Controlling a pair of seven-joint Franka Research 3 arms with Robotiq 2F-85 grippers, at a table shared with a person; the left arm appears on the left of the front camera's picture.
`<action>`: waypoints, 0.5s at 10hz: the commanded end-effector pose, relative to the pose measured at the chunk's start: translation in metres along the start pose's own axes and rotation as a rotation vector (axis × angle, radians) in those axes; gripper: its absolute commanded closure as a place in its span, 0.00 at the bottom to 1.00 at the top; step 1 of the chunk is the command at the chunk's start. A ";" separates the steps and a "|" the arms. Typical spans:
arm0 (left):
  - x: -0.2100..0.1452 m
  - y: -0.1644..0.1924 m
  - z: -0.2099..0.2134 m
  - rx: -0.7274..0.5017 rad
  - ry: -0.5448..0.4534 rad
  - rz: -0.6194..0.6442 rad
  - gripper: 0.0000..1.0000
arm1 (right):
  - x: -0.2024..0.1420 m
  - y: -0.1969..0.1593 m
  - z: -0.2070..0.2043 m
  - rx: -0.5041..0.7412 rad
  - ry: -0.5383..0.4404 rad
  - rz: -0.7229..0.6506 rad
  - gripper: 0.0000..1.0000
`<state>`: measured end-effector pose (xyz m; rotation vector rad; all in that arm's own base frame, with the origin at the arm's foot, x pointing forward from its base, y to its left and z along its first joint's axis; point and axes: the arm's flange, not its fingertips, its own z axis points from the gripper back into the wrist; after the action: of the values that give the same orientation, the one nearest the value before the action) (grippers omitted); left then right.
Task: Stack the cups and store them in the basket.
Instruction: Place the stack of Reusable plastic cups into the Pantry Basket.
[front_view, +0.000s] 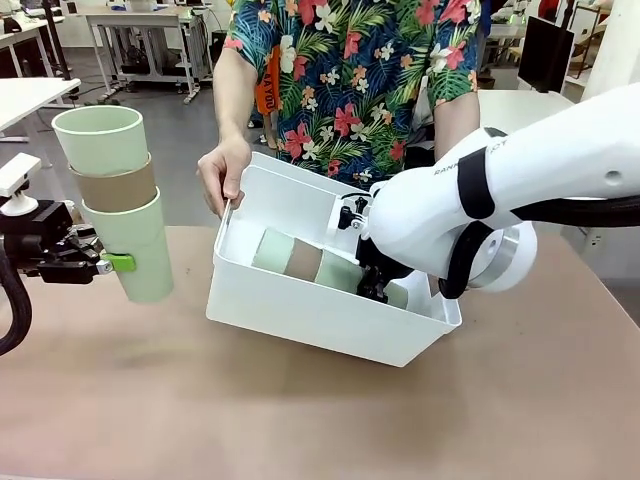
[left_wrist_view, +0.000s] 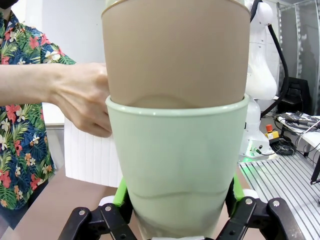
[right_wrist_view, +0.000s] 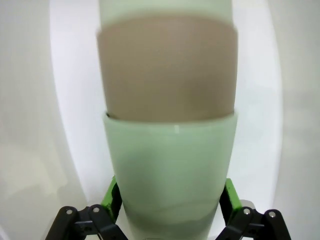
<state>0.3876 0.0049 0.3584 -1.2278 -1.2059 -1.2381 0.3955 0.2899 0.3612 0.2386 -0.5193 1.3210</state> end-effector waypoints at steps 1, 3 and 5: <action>0.004 0.000 -0.001 -0.005 -0.005 -0.011 0.13 | -0.006 0.002 0.015 0.003 -0.022 -0.005 0.00; 0.004 0.000 -0.001 -0.005 -0.005 -0.011 0.13 | -0.012 -0.004 0.045 0.017 -0.080 -0.023 0.00; 0.004 0.000 -0.001 -0.005 -0.005 -0.011 0.13 | -0.018 -0.012 0.090 0.003 -0.141 -0.026 0.00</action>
<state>0.3876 0.0050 0.3585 -1.2276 -1.2060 -1.2381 0.3922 0.2544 0.4239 0.3066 -0.5933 1.2725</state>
